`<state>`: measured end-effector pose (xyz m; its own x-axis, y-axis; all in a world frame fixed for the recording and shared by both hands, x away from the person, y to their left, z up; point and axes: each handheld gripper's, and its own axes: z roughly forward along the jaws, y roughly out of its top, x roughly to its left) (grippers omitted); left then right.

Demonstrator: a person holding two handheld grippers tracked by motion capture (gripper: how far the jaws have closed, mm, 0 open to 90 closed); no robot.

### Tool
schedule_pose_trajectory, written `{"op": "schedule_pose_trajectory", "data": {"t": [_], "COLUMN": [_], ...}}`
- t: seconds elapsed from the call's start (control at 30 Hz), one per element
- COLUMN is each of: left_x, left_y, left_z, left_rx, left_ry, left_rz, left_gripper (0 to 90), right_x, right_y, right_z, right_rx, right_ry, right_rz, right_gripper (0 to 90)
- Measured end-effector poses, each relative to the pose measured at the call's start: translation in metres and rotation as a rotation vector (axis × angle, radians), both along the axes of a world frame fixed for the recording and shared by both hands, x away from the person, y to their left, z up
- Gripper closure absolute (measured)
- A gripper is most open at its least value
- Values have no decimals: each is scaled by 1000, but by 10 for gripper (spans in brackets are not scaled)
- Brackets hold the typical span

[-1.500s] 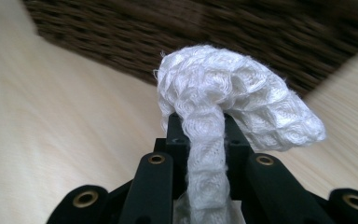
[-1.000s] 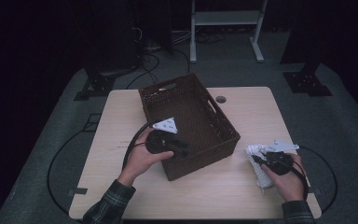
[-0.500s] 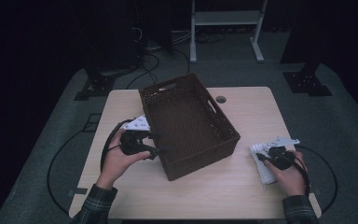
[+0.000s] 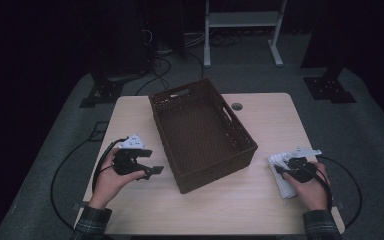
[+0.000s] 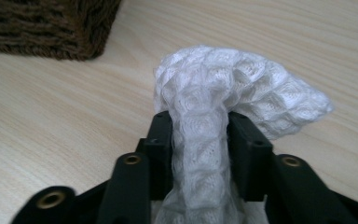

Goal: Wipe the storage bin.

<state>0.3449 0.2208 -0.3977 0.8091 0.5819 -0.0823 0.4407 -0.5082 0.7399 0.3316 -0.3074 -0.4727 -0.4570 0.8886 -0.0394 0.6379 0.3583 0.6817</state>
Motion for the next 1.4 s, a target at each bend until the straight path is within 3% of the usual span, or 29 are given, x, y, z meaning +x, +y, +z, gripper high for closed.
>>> {"op": "schedule_pose_trajectory", "data": {"t": [0.2,0.43,0.47,0.5,0.53,0.57,0.67,0.73,0.87,1.07,1.27,1.4], "left_x": [-2,-5,-6,-6,-7,-7,-9,-10,-13,-14,-15,-17], "left_y": [16,25,27,28,29,30,32,33,36,37,42,42], "left_z": [-20,-46,-50,-53,-56,-59,-67,-71,-76,-85,-88,-92], "left_rx": [24,72,80,86,98,111,134,149,145,197,186,196], "left_ry": [32,68,75,79,79,82,91,92,107,88,63,37], "left_rz": [38,68,71,76,80,88,94,98,111,122,128,109], "left_gripper": [173,158,158,158,158,158,158,158,139,93,75,2], "right_x": [-7,-18,-20,-21,-21,-21,-18,-12,6,30,36,32], "right_y": [-5,-5,-5,-5,-4,-3,2,6,19,37,52,56], "right_z": [10,30,33,37,40,42,46,47,44,39,40,42], "right_rx": [35,54,66,84,96,102,114,140,158,166,188,180], "right_ry": [-21,-103,-124,-147,-160,-165,-170,-169,-154,-139,-138,-138], "right_rz": [-10,-6,-3,6,15,18,46,68,103,143,193,209], "right_gripper": [471,404,426,526,541,567,827,887,897,898,898,898]}}
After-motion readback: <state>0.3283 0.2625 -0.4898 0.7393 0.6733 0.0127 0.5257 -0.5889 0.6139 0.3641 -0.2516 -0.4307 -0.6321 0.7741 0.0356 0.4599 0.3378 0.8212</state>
